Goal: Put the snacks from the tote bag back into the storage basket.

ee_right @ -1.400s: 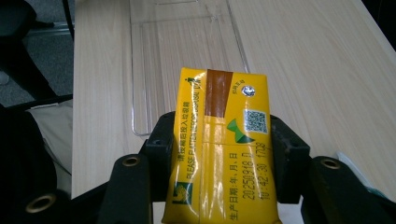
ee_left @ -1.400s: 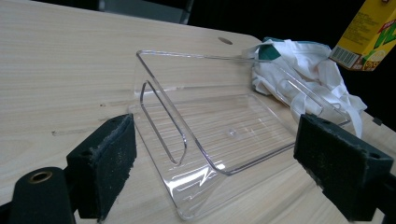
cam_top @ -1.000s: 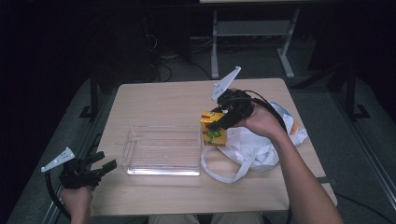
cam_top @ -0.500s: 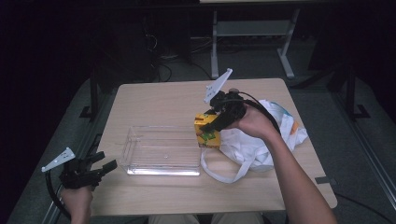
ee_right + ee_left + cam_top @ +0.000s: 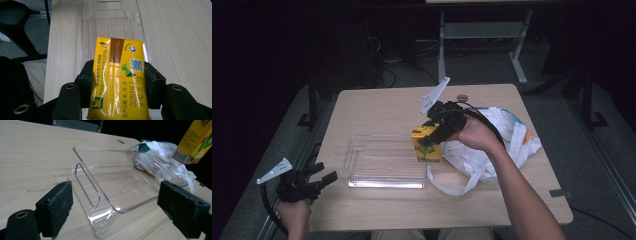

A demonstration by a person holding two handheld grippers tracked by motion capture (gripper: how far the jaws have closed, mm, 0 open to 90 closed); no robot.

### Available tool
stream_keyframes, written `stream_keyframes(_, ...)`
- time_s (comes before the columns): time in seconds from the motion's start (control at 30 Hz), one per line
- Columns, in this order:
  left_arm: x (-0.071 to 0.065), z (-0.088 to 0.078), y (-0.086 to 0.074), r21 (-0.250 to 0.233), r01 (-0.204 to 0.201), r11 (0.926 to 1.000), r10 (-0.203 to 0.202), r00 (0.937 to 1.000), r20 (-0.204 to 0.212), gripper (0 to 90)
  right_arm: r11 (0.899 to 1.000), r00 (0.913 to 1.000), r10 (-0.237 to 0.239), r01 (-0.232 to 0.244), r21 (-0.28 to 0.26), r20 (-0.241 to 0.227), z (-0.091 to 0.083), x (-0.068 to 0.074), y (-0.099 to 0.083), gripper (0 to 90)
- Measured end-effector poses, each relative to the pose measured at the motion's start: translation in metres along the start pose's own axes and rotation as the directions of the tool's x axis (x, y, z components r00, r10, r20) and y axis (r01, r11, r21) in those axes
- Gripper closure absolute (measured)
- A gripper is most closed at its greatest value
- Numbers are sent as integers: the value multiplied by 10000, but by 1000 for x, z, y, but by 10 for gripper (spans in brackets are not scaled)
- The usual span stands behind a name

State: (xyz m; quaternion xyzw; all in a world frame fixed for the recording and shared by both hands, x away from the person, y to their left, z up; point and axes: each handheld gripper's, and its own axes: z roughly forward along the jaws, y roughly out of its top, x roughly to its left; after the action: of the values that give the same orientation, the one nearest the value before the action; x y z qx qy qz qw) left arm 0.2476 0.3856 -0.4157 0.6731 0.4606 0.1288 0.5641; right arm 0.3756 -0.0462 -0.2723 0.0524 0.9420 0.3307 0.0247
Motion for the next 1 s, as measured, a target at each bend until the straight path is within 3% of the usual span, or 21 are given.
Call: stream_keyframes(1.0,1,0,0,14,29,10000,-29,10000,-17,126,9996,9982,-291,292,27,-517,31,10,17,519)
